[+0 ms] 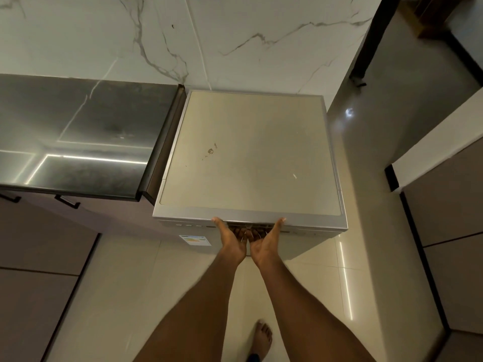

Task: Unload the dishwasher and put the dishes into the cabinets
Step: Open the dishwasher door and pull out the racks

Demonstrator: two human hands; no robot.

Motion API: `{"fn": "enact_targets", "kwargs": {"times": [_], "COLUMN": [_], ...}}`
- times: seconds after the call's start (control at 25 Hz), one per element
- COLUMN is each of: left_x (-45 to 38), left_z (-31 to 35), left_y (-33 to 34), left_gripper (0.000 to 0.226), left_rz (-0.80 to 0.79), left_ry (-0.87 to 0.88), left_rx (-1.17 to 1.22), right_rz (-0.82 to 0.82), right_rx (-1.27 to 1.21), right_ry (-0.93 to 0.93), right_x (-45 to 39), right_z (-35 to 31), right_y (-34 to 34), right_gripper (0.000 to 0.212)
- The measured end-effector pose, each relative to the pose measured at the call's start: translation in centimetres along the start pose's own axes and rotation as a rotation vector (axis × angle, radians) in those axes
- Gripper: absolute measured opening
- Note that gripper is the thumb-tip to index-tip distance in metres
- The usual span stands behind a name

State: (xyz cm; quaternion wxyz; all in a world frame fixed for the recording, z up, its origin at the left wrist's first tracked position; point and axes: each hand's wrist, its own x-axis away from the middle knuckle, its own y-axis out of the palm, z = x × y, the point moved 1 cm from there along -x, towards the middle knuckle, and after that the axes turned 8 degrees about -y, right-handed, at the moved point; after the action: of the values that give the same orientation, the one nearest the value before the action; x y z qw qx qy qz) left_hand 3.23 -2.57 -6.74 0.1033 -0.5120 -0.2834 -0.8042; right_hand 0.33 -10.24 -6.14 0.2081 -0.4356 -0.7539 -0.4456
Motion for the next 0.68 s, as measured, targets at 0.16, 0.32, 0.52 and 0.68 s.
{"fn": "enact_targets", "kwargs": {"times": [0.16, 0.32, 0.52, 0.68], "left_x": [0.3, 0.9, 4.7, 5.9], "left_z": [0.1, -0.9, -8.8, -13.9], "left_y": [-0.3, -2.2, -12.4, -20.8], "left_gripper": [0.102, 0.104, 0.099, 0.095], "left_rz": [-0.001, -0.074, 0.004, 0.118], "left_ry": [0.024, -0.012, -0.069, -0.220], "left_rx": [-0.019, -0.098, -0.047, -0.041], "right_rz": [0.013, 0.044, 0.176, 0.379], "right_rx": [0.067, 0.191, 0.169, 0.222], "right_ry": [-0.010, -0.027, 0.043, 0.190], "right_x": [-0.3, 0.4, 6.7, 10.7], "right_z": [0.5, 2.4, 7.0, 10.7], "right_y": [-0.1, -2.6, -12.8, -21.3], "right_gripper": [0.085, 0.108, 0.084, 0.109]}}
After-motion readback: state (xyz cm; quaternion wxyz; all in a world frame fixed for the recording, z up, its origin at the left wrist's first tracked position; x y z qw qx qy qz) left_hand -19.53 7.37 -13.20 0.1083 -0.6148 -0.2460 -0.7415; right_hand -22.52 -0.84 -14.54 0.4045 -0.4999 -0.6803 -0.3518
